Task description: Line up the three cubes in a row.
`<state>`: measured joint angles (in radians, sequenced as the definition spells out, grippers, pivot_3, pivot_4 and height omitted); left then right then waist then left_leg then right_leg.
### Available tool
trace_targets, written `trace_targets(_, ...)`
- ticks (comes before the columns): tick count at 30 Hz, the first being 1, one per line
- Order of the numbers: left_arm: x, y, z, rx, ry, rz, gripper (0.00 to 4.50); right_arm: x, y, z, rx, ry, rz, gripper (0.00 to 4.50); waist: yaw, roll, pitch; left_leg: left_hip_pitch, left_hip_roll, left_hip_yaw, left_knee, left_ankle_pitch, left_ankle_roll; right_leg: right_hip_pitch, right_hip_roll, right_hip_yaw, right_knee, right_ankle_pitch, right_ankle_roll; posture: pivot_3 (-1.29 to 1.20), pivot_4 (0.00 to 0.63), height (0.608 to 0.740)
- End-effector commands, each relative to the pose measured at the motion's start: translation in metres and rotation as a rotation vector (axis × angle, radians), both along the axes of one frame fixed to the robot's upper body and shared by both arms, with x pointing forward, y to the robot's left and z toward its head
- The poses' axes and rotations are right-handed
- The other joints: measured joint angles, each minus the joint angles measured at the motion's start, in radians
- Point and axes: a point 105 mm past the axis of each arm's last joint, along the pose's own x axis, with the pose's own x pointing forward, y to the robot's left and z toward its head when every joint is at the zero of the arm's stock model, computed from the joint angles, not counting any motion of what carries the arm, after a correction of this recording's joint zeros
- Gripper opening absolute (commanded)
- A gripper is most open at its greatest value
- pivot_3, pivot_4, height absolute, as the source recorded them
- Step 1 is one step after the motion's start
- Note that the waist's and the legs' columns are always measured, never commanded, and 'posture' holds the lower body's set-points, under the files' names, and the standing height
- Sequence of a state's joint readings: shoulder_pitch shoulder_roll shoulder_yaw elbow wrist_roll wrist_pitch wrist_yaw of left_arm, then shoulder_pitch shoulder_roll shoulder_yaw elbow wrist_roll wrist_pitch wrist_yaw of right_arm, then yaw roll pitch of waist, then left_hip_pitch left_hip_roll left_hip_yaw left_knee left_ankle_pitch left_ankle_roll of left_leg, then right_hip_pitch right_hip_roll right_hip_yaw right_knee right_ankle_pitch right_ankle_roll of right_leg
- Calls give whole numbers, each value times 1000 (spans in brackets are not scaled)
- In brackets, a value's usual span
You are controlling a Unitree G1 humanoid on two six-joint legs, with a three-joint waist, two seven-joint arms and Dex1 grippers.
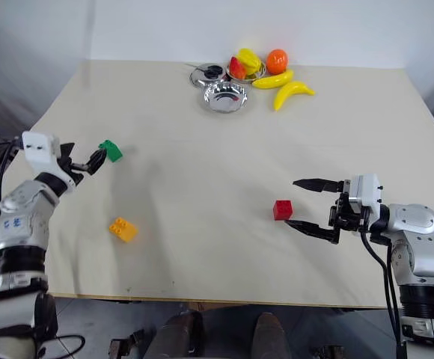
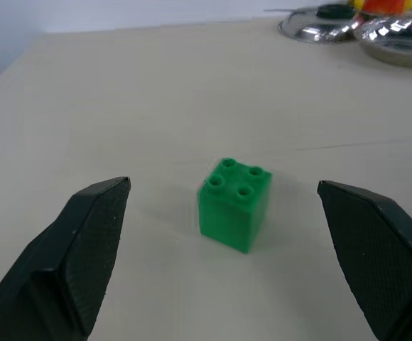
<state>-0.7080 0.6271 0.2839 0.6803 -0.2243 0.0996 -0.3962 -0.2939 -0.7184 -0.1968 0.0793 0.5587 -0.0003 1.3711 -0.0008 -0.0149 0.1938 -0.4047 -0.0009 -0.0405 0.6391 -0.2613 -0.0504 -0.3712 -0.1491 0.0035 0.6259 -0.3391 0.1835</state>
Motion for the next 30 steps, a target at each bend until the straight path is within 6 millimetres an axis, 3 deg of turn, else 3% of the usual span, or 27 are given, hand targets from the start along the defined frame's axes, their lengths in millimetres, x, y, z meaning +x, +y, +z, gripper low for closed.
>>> trace_targets(1, 8, 5, 9, 40, -21, -4, 4500, -4, 0, 8, 11, -39, -13, 4472, 0, 0, 0, 0, 0, 0, 0, 0, 0, 0, 0, 0, 0, 0, 0, 0, 150, 740)
trace_targets(8, 23, -10, -7, 2, 99, -99, 4500, -7, 1, 7, 25, -47, -36, 4472, -2, -1, 1, 0, 0, 1, 0, 0, 0, 0, 0, -1, 0, 0, 0, 0, 150, 740)
trace_targets(18, 26, -19, -24, 22, 186, -136, 4500, -8, -2, 7, 34, -63, -76, 4472, -1, -2, 1, 0, 0, 2, 0, 0, 0, -2, 0, -1, 1, 0, 1, 0, 150, 740)
trace_targets(21, 26, -20, -29, 18, 200, -127, 3907, -9, -2, 5, 39, -60, -86, 4500, -1, -2, 1, 0, 0, 2, 0, 0, 0, -2, 0, -1, 1, 0, 1, 0, 150, 740)
trace_targets(29, 27, -24, -31, -19, 186, -130, 1449, -13, -2, -1, 45, -50, -103, 4500, -1, -2, 1, 0, 0, 2, 0, 0, 0, -2, 0, -1, 1, 0, 1, 0, 150, 740)
trace_targets(30, 27, -25, -31, -28, 185, -146, 1443, -13, -2, -2, 45, -49, -103, 4500, -1, -2, 1, 0, 0, 2, 0, 0, 0, -2, 0, -1, 1, 0, 1, 0, 150, 740)
